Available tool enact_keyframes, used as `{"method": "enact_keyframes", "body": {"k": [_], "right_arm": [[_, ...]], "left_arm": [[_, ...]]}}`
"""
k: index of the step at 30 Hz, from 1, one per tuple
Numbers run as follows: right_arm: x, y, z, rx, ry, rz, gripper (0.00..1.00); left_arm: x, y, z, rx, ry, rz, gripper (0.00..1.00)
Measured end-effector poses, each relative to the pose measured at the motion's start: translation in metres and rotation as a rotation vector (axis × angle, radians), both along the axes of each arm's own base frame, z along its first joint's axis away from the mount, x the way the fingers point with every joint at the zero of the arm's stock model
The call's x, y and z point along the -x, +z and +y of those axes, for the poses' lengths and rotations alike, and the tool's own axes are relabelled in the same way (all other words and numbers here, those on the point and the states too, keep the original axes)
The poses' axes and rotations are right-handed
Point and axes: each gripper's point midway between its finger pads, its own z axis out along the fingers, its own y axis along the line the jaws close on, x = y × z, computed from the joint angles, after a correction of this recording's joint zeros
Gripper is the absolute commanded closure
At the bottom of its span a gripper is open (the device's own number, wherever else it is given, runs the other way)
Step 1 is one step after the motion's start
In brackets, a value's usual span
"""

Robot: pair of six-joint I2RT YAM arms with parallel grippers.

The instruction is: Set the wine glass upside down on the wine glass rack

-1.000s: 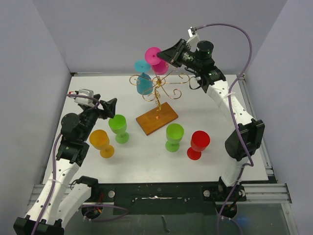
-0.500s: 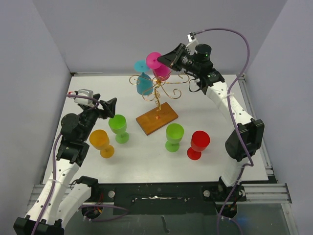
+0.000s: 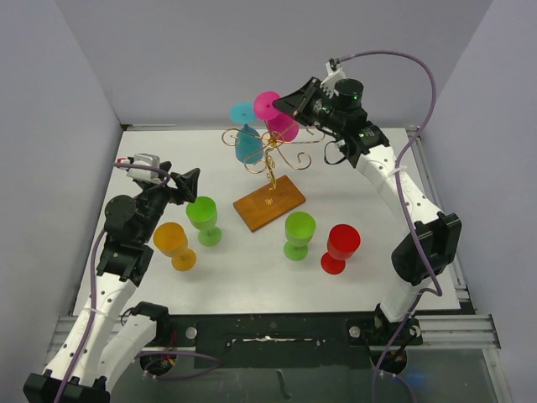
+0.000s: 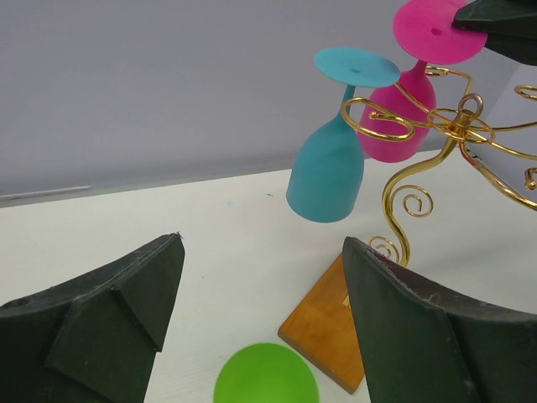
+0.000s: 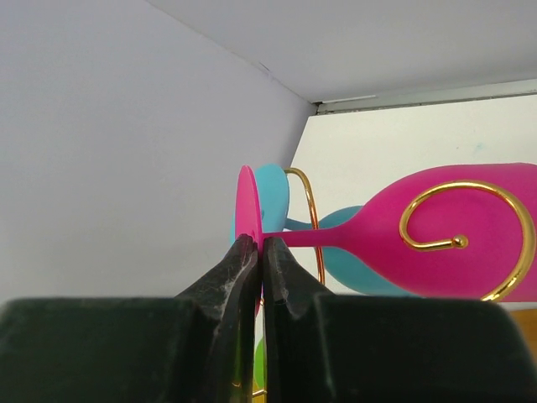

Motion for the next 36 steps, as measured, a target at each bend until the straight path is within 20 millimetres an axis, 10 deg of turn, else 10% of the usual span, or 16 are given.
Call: {"method": "enact_keyframes", "body": {"k": [36], "right_arm": [[0.005,-0.011,-0.036,0.066,-0.198,0.006,1.0]], "left_arm": [[0.0,0.001,0.003,0.004,0.017,-0.007,0.25]]}}
